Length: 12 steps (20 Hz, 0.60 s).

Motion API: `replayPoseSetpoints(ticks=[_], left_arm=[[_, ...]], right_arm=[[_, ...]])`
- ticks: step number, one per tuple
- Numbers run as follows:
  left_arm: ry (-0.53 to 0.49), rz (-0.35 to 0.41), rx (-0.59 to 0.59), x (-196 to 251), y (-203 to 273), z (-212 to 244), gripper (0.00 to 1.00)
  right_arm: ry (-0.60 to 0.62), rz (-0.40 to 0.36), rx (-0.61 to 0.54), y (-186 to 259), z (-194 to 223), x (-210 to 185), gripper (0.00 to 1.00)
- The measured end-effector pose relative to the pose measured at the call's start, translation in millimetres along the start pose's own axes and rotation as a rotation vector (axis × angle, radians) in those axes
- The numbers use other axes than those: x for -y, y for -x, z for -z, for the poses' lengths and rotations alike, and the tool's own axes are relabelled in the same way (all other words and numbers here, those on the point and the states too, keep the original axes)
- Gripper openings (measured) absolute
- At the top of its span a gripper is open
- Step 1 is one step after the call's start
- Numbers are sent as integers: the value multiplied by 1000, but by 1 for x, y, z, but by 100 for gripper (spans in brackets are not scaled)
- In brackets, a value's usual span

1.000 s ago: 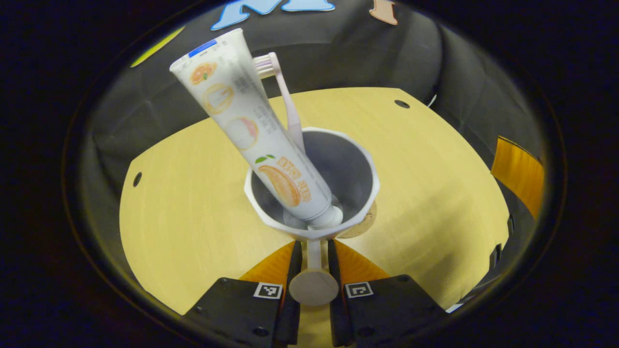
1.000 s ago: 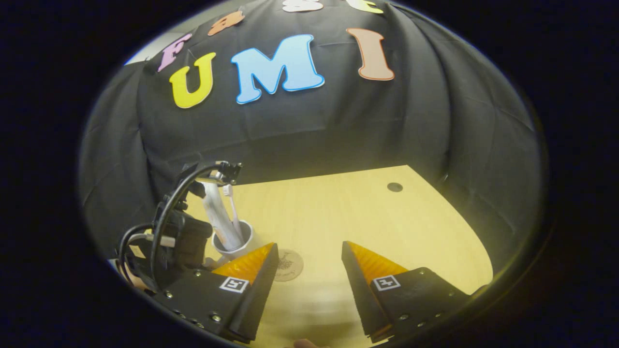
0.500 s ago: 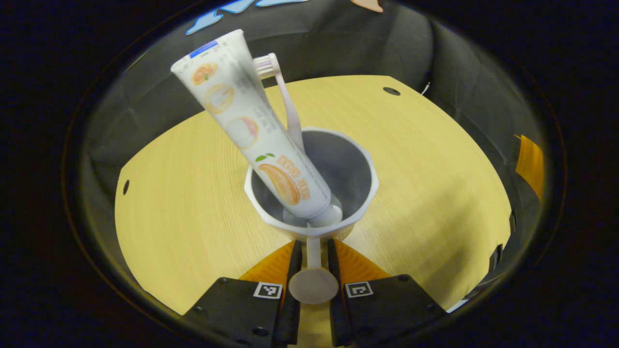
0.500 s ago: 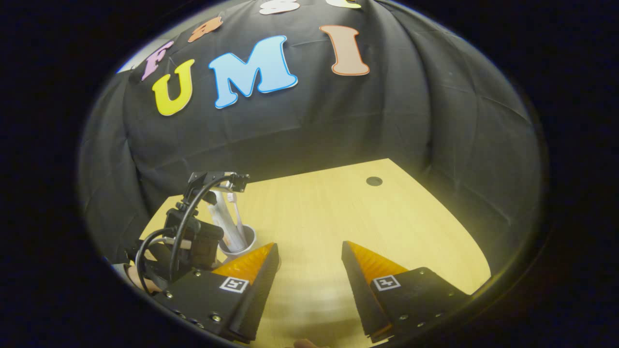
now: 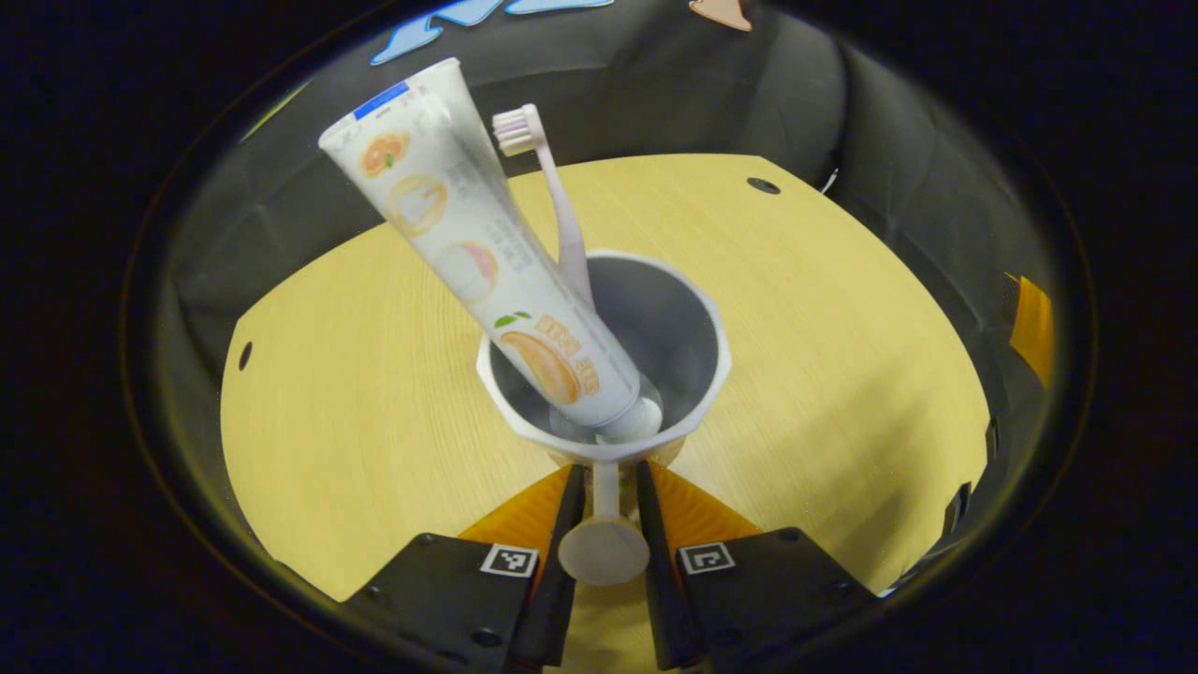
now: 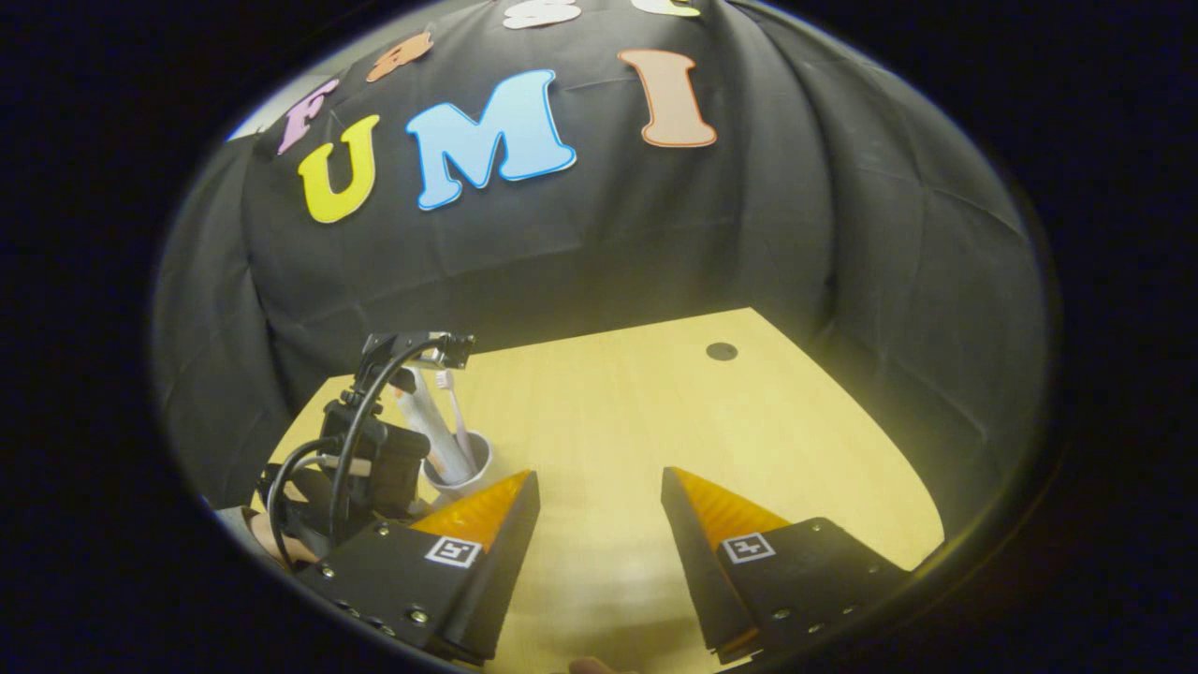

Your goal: Put the toothbrush and toothpaste on the desktop into the cup, then pick up the cup and place it on the coaster on the desktop.

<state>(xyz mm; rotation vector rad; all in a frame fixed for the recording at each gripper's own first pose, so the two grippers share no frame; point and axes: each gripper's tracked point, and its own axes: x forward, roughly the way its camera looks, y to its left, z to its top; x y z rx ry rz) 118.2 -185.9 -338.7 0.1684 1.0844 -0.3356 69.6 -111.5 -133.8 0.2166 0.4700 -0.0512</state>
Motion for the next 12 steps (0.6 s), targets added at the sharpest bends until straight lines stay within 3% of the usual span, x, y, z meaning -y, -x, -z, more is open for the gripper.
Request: replayPoseSetpoints(ticks=[1, 2, 5, 6, 7, 8, 11, 12], left_arm=[[10, 5, 22, 2, 3, -3, 53], [21, 16, 47, 6, 8, -6, 70], [61, 31, 130, 13, 28, -18, 89], [79, 34, 172, 13, 37, -23, 85], [98, 34, 219, 12, 48, -29, 89], [116, 33, 271, 12, 62, -36, 85], [174, -11, 433, -2, 110, -50, 98], [189, -23, 481, -8, 125, -53, 92]], right_arm=[[8, -2, 4, 2, -2, -2, 78], [17, -4, 12, 5, -4, -3, 78], [45, -15, 43, 13, -15, -10, 78], [57, -20, 56, 16, -20, -13, 78], [69, -26, 74, 20, -25, -17, 78], [88, -31, 100, 26, -33, -21, 77], [129, -51, 156, 40, -46, -31, 78], [140, -58, 173, 46, -49, -35, 78]])
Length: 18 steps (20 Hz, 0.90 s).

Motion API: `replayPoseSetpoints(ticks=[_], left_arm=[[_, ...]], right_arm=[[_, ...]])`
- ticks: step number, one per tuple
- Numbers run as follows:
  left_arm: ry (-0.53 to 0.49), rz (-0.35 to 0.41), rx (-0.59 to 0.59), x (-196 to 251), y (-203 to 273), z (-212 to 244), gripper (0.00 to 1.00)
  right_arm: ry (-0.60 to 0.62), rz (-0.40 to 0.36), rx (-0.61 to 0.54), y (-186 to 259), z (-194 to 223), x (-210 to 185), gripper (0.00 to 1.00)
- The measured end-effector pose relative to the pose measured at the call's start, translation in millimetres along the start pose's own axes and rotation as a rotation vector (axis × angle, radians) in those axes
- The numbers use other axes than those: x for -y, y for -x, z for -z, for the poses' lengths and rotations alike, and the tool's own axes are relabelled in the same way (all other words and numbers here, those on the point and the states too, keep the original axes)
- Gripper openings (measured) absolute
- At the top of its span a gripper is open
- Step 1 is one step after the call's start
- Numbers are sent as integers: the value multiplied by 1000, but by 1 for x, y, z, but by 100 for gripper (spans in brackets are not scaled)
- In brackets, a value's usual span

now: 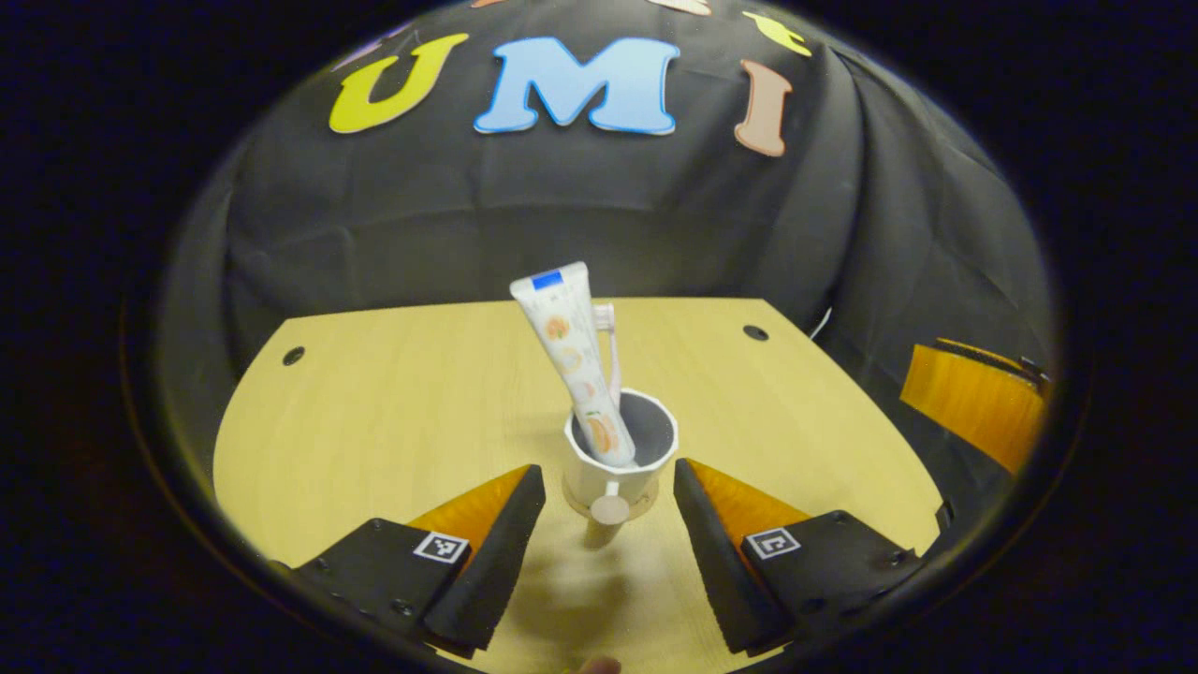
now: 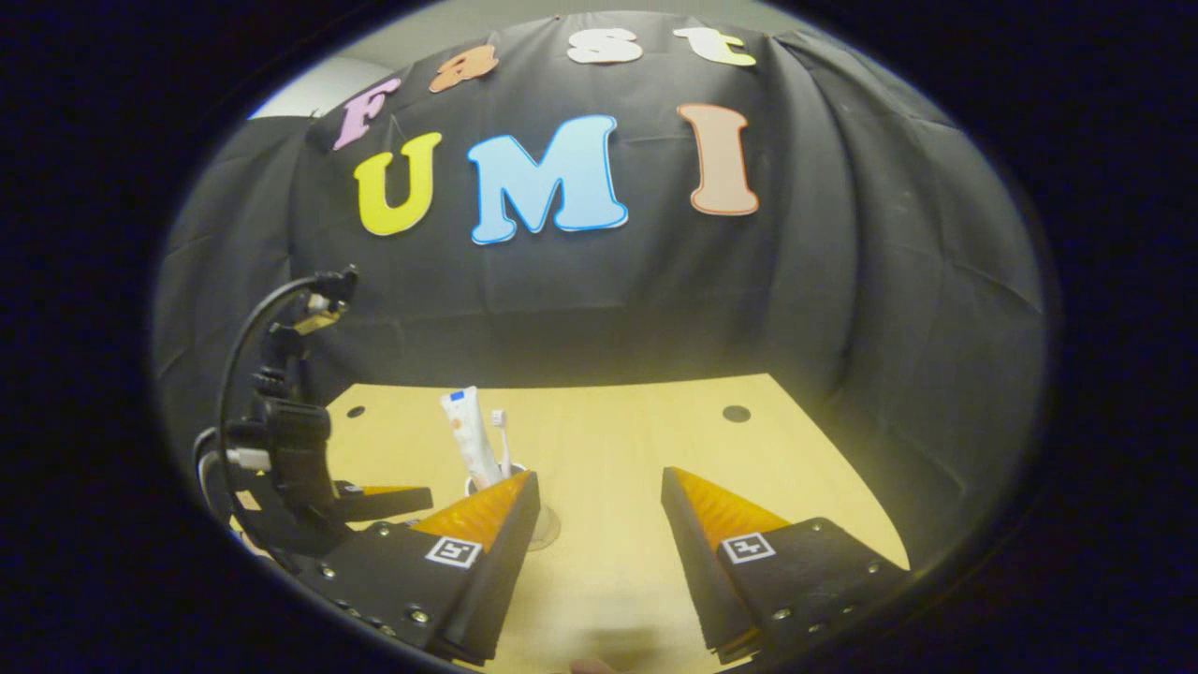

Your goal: Put the toothbrush and toothpaste on the desktop into the cup, then pick up the cup and place it on the coaster on the desktop.

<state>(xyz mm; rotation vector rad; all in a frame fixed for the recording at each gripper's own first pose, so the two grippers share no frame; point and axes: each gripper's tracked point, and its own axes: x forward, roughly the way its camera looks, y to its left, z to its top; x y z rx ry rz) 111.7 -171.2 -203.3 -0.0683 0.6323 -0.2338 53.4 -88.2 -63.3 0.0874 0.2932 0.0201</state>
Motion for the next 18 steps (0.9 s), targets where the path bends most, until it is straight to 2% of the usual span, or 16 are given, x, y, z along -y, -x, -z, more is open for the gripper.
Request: replayPoseSetpoints(ticks=[1, 2, 5, 6, 7, 8, 9, 10, 11, 12, 13, 14, 15, 18], left_arm=[[10, -15, 47, -4, 14, -10, 99], [16, -31, 94, -8, 27, -19, 92], [21, -71, 201, -14, 74, -47, 92], [18, -75, 227, -15, 90, -54, 98], [14, -78, 257, -18, 107, -58, 92], [9, -84, 288, -22, 121, -63, 98], [3, -93, 319, -27, 134, -66, 98], [-2, -100, 345, -31, 146, -69, 92], [-6, -101, 375, -34, 157, -70, 92], [-9, -106, 400, -37, 167, -74, 92], [-12, -107, 421, -40, 175, -76, 98], [-11, -110, 435, -43, 181, -77, 98], [-8, -112, 449, -48, 187, -78, 92], [0, -125, 475, -59, 196, -81, 92]], right_arm=[[9, -7, 19, 6, -5, -4, 78], [20, -13, 35, 12, -8, -7, 77], [54, -17, 87, 29, -17, -15, 77], [60, -17, 107, 35, -21, -18, 77], [67, -16, 130, 41, -26, -22, 77], [75, -14, 157, 47, -31, -26, 77], [82, -9, 178, 51, -34, -30, 77], [86, -10, 192, 57, -36, -36, 77], [91, -17, 209, 62, -38, -43, 77], [98, -20, 232, 67, -42, -49, 77], [105, -18, 250, 71, -42, -51, 77], [109, -19, 264, 75, -44, -55, 77], [110, -17, 272, 75, -44, -59, 77], [115, 2, 293, 78, -47, -64, 77]])
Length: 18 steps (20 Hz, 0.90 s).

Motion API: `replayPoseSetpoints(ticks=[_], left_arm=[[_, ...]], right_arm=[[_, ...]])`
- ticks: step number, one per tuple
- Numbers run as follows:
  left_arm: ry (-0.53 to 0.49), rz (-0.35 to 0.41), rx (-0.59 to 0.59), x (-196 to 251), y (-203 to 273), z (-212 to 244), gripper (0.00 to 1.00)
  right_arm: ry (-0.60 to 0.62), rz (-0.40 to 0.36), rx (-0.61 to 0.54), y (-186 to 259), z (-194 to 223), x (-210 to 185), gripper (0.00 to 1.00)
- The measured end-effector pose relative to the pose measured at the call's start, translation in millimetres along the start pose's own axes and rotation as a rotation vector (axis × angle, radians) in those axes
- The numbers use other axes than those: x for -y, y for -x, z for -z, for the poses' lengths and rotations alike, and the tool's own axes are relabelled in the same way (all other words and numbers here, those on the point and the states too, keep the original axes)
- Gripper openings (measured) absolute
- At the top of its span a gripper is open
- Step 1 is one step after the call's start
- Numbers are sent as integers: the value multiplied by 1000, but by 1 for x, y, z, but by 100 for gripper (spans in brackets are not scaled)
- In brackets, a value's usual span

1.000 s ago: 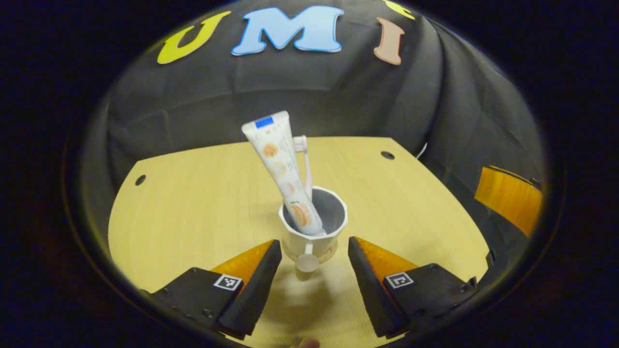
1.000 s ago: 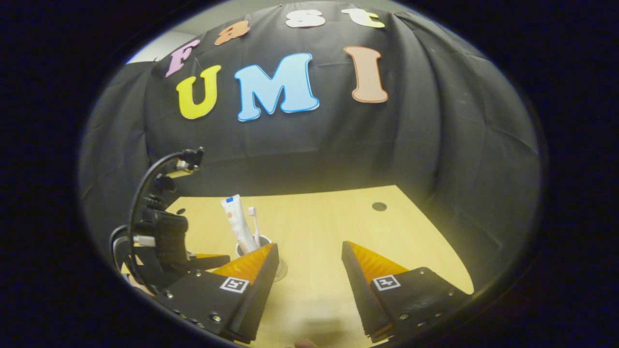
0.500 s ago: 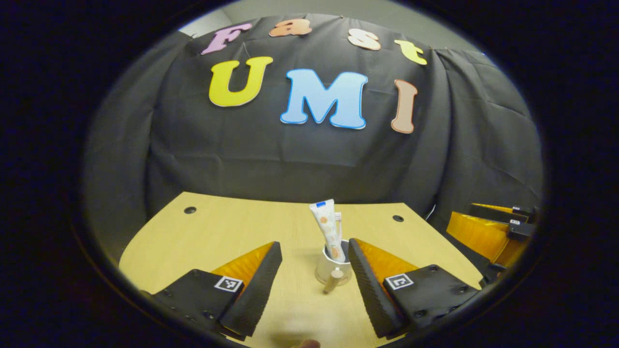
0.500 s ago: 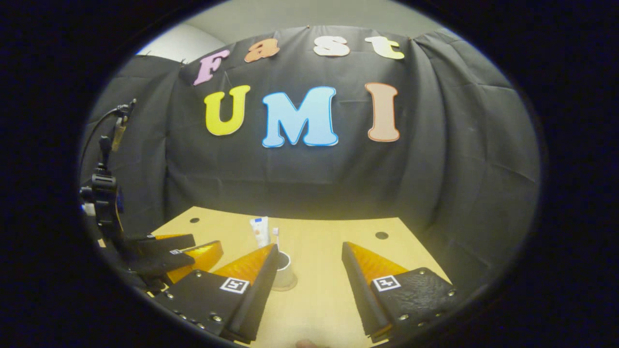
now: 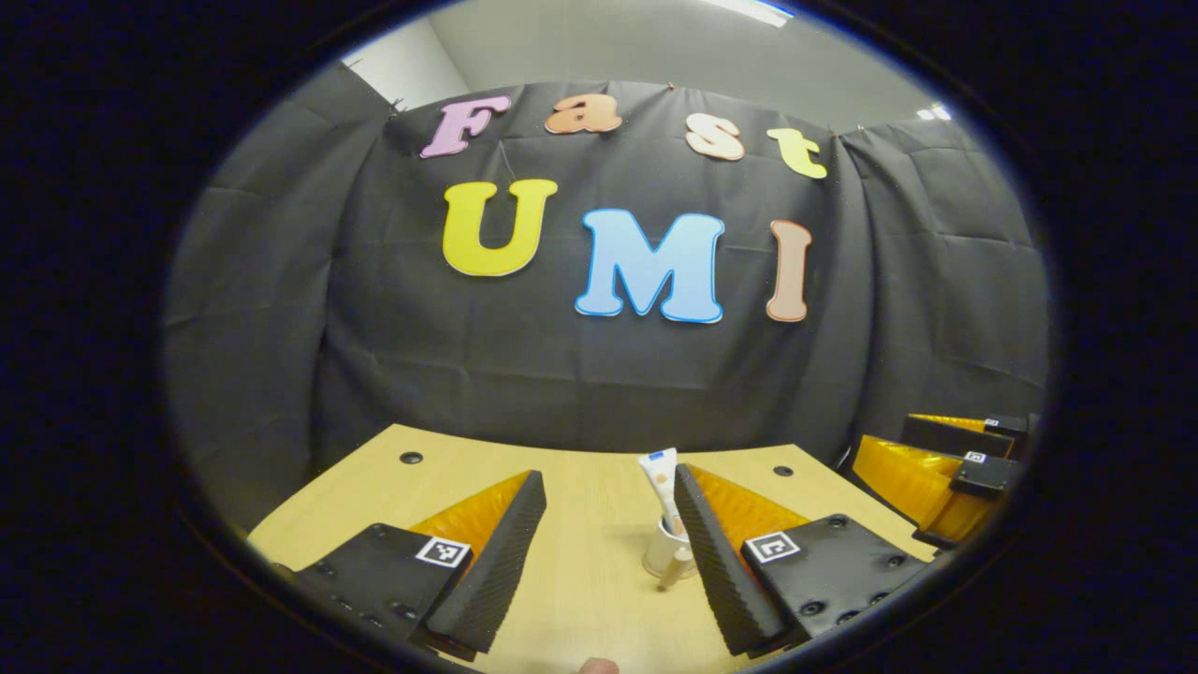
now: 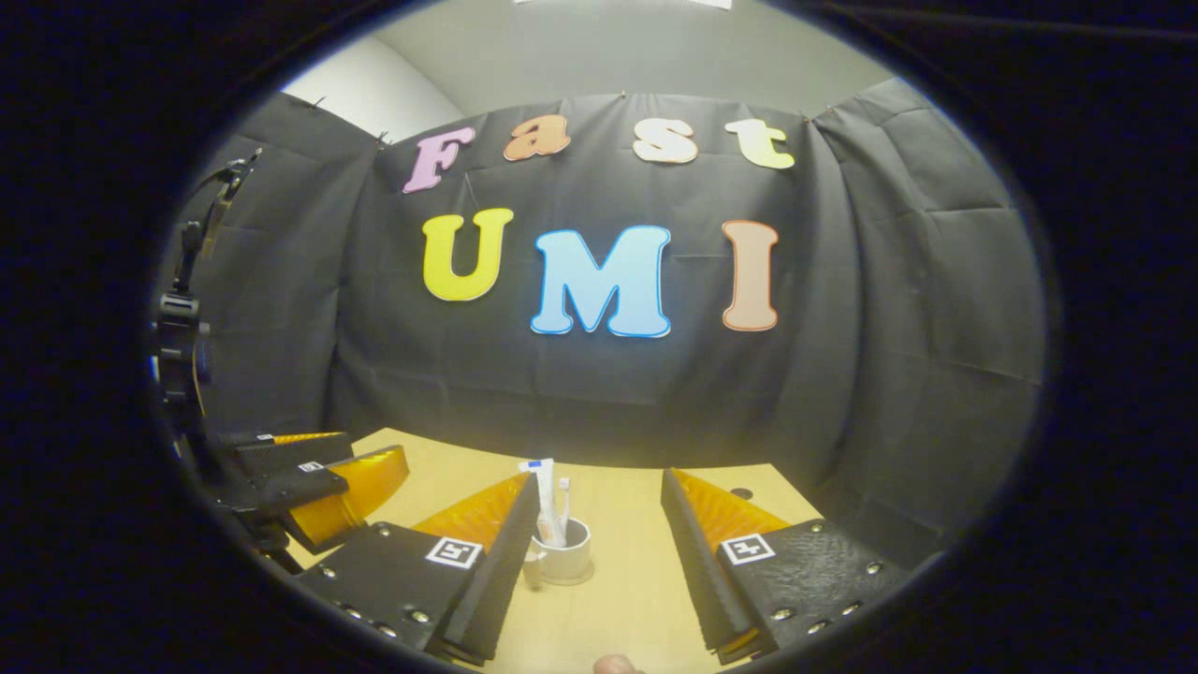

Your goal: Put the toothbrush and toothpaste on the desktop into the cup, then pick up the cup and place it on the coaster on the desktop.

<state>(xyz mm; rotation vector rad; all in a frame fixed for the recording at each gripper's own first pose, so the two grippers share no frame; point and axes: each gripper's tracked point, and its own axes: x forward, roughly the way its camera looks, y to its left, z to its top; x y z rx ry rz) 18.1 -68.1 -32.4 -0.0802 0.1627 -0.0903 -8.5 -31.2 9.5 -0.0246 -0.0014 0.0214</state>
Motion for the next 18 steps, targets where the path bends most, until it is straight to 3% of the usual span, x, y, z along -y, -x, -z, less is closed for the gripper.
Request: replayPoseSetpoints(ticks=[13, 14, 15, 16, 18], left_arm=[[-31, -6, 114, -22, 4, -48, 91], [-30, -4, 124, -23, 4, -51, 94], [-34, -2, 127, -23, 3, -51, 90], [-42, 0, 129, -23, 1, -51, 96], [-52, 11, 132, -21, -4, -54, 97]], right_arm=[[58, 30, 127, -23, -34, -11, 77], [68, 41, 122, -24, -32, -10, 89], [74, 47, 120, -24, -32, -10, 92], [75, 47, 112, -25, -30, -12, 92], [71, 51, 96, -27, -26, -12, 93]])
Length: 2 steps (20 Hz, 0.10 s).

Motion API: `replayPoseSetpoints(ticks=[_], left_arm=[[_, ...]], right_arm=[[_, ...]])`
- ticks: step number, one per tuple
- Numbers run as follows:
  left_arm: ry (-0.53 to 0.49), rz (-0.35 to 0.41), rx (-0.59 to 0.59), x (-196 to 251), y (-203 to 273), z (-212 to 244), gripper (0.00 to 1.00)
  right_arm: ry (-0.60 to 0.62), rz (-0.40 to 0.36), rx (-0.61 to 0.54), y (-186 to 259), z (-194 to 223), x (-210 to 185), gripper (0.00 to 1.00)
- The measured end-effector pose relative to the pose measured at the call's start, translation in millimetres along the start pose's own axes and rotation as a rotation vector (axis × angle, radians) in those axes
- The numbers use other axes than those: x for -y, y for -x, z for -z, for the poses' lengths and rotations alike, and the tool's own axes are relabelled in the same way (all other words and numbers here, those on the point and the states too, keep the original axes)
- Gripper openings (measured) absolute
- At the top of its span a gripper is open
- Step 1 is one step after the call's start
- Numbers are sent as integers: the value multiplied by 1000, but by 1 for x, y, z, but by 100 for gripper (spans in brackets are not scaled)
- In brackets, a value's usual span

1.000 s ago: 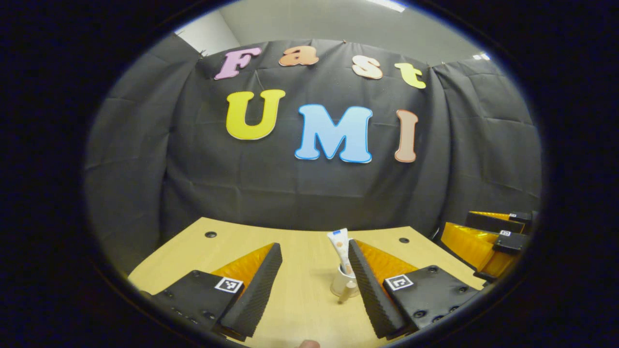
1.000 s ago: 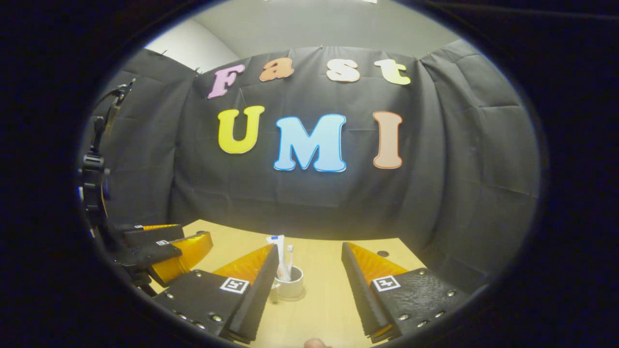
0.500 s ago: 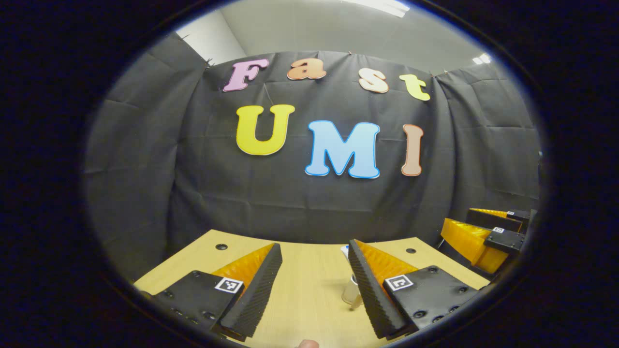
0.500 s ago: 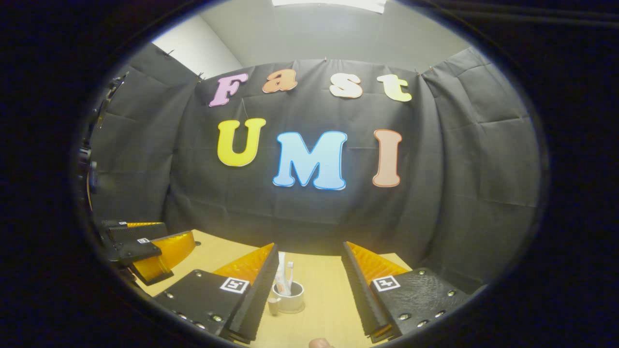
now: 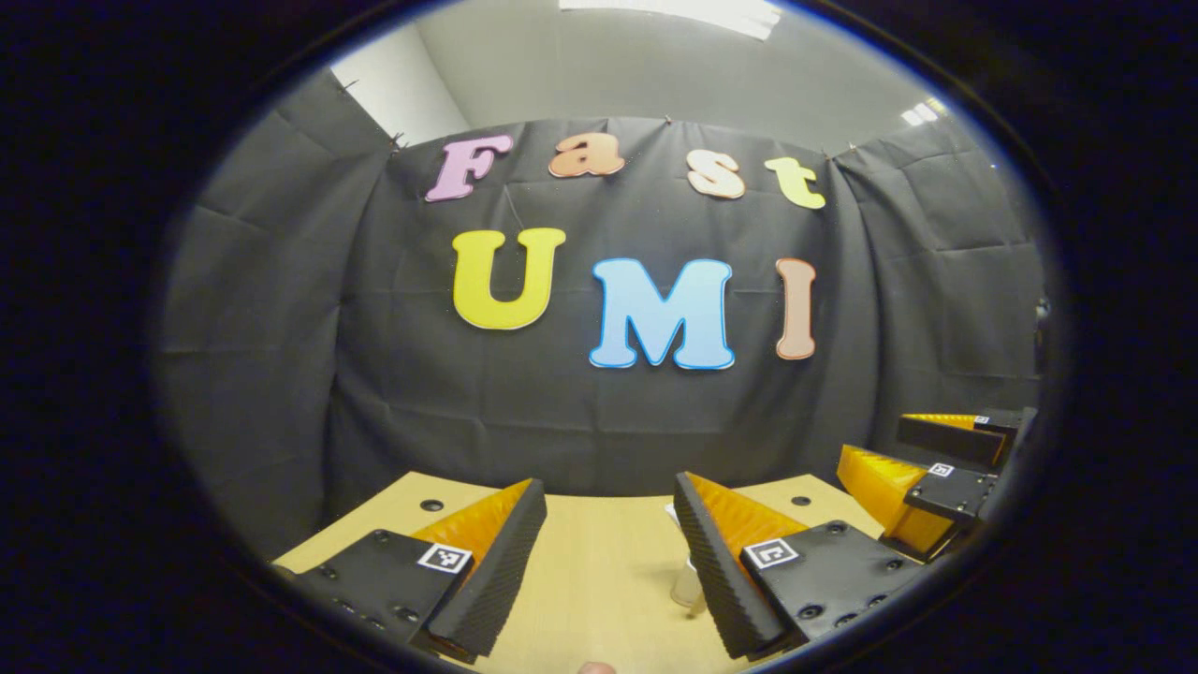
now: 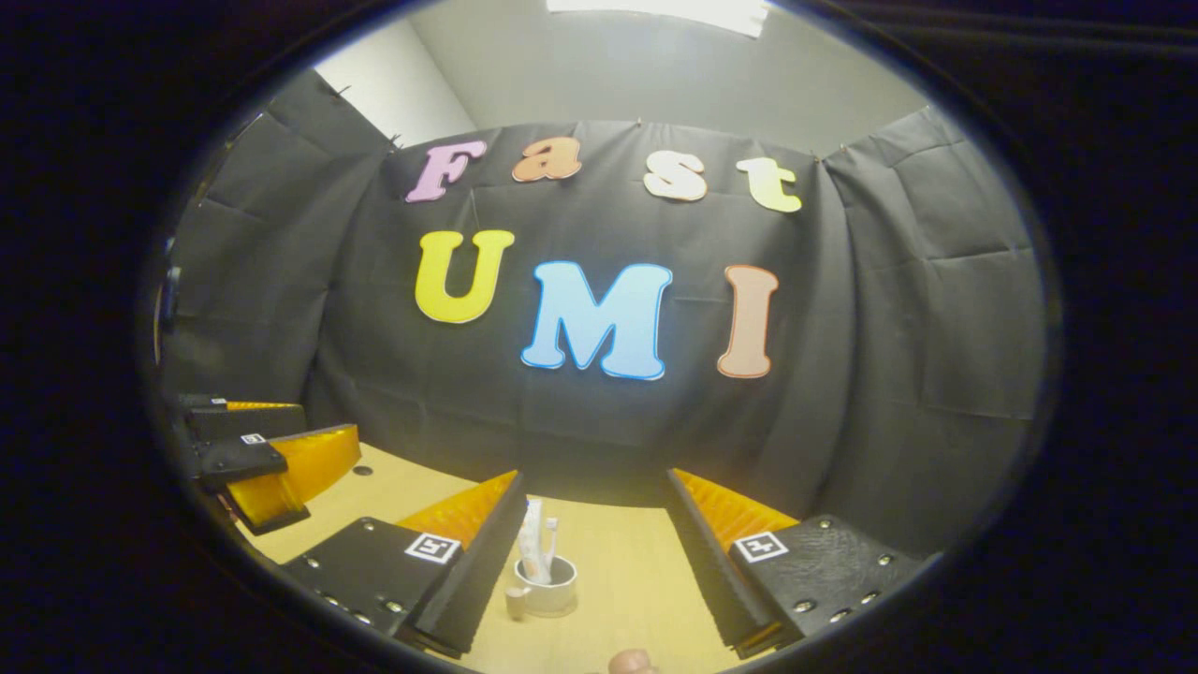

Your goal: Put the toothbrush and toothpaste on the desktop into the cup, then pick up the cup and place it on the coaster on the desktop.

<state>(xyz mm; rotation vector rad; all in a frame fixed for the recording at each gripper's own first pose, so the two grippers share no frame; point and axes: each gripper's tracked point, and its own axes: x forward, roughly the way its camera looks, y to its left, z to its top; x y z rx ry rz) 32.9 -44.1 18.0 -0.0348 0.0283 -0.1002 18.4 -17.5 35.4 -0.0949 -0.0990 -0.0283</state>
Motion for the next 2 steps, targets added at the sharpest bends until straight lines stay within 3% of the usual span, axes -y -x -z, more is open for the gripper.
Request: replayPoseSetpoints(ticks=[2], left_arm=[[-3, 12, 0, 1, -5, 1, 96]], right_arm=[[-1, -1, -8, -1, 0, -2, 90]])
